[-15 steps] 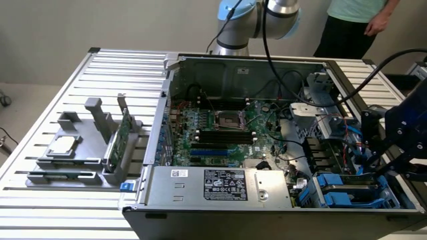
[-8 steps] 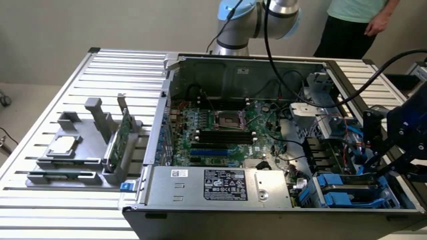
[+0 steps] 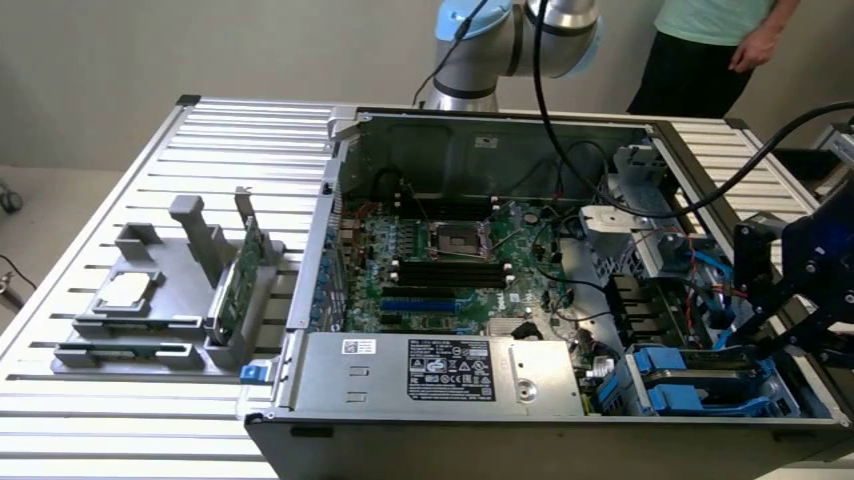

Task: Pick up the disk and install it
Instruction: 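Insert the first disk wire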

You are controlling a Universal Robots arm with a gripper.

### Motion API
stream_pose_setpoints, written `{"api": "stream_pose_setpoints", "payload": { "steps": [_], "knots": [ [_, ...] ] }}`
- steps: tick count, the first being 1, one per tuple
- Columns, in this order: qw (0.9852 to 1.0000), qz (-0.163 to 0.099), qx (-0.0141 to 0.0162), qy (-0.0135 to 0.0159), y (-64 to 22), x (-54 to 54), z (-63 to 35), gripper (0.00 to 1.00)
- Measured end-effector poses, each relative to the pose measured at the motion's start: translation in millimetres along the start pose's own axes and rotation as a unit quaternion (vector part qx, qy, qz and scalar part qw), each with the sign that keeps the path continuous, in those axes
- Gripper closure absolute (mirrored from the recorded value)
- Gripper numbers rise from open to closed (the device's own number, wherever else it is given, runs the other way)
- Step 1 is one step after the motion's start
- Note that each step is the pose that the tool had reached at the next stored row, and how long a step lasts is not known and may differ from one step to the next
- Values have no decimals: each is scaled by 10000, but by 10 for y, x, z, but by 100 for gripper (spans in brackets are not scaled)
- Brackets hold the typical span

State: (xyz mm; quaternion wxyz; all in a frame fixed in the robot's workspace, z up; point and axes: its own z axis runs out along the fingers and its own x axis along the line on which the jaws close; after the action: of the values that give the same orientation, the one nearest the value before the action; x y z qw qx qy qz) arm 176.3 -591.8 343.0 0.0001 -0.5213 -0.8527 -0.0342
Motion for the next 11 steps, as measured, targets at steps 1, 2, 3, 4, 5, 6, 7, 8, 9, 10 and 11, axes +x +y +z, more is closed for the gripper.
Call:
{"api": "stream_pose_setpoints", "payload": {
  "steps": [1, 2, 3, 4, 5, 6, 7, 8, 9, 10, 11],
  "knots": [
    [10000, 4, 5, 2, 4, -7, 0, 73],
    [10000, 9, 9, 5, 6, -12, 0, 73],
    [10000, 15, 15, 8, 7, -16, 0, 73],
    [10000, 21, 23, 12, 7, -20, 0, 73],
    [10000, 28, 33, 18, 6, -23, 0, 73],
    [10000, 32, 43, 25, 5, -25, 0, 73],
    [10000, 35, 50, 34, 5, -26, 0, 73],
    [10000, 38, 55, 44, 5, -27, -1, 73],
    [10000, 39, 55, 56, 5, -27, -1, 73],
    [10000, 41, 54, 71, 4, -27, -1, 73],
    [9999, 42, 51, 86, 5, -27, -6, 73]
  ]
}}
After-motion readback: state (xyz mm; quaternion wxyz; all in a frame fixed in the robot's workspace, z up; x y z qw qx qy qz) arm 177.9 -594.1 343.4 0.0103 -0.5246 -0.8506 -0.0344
